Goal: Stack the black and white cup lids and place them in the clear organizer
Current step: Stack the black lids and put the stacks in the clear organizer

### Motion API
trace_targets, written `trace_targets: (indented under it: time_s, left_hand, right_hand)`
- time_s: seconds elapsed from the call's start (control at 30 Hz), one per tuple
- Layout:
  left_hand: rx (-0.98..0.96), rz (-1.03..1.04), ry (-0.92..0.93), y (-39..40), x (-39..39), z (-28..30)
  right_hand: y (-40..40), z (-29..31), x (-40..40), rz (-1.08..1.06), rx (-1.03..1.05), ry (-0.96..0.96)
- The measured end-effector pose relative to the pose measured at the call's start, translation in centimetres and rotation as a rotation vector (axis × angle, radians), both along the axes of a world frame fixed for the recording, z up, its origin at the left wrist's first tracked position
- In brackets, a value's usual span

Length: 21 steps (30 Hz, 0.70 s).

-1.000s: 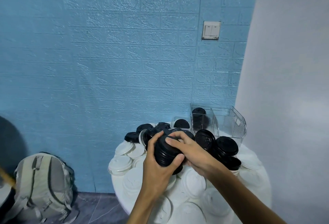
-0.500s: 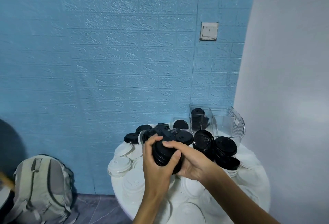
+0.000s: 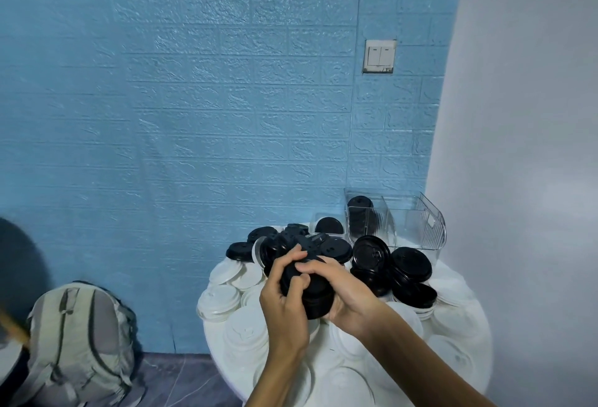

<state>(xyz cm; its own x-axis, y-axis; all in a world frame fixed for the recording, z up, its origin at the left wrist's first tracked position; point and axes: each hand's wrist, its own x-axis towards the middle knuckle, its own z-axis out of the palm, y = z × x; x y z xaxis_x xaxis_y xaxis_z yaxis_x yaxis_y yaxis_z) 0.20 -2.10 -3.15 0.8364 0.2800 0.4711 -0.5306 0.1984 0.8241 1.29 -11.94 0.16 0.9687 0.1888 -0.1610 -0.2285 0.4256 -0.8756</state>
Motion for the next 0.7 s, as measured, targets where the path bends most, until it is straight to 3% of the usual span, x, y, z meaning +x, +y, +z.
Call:
trace_targets:
  time_s: [0.23,0.47,0.7]
  left_hand:
    - [0.120,0.017,-0.067,0.4,-0.3,0.2]
    - [-0.007,-0.117,0.054,-0.5,-0.8,0.5]
    - [0.339,0.005,-0.053,-0.5,-1.3,0.3]
  right_hand:
    - [-0.7,0.1,0.0,0.040,0.000,-0.010]
    - [-1.1,-0.5,-0.2,0.004,-0.016,-0.002]
    - [-1.8,0.1,-0.5,0.017,0.009,0.013]
